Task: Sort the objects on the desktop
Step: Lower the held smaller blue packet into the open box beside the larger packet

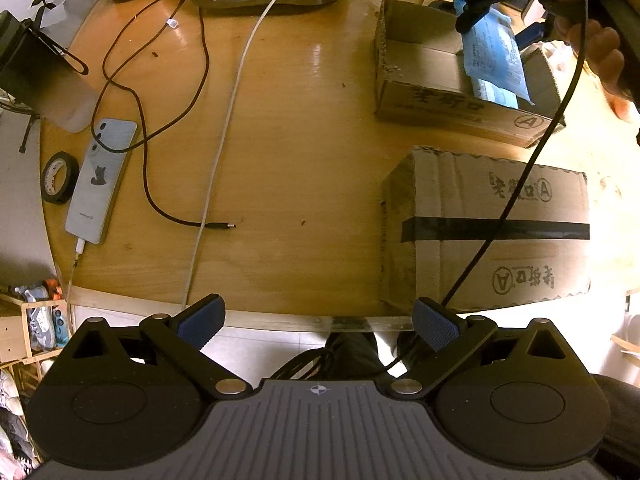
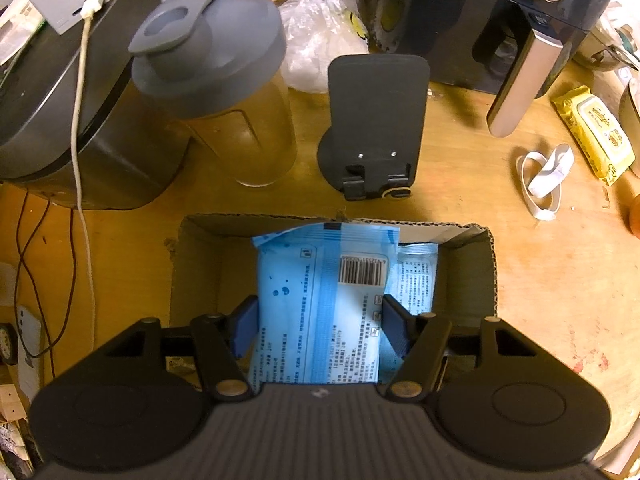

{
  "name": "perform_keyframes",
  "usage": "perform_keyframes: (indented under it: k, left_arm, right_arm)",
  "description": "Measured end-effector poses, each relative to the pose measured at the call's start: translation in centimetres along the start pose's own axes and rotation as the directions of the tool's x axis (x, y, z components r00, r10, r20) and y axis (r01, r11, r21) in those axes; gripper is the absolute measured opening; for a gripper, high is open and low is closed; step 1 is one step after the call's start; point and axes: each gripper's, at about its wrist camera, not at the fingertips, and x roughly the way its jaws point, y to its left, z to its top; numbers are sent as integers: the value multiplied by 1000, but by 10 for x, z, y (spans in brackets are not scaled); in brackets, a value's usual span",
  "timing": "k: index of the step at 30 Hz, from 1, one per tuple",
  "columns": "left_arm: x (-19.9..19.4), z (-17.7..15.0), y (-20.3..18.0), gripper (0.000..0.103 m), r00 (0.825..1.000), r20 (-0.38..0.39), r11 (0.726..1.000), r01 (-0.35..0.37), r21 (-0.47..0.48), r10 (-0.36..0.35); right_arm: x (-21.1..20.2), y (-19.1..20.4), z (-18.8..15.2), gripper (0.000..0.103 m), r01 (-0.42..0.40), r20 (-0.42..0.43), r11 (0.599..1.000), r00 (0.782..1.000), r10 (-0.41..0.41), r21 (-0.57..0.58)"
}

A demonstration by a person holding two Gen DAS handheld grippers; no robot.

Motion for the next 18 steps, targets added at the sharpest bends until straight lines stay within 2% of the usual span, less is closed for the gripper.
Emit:
perform_keyframes:
  k: [18]
  left_arm:
    - [1,2,1,103,1000,-5,1000,6,-5,-6]
  right_arm:
    - [4,19,0,62,-15,-5,1000,1000,15,-15]
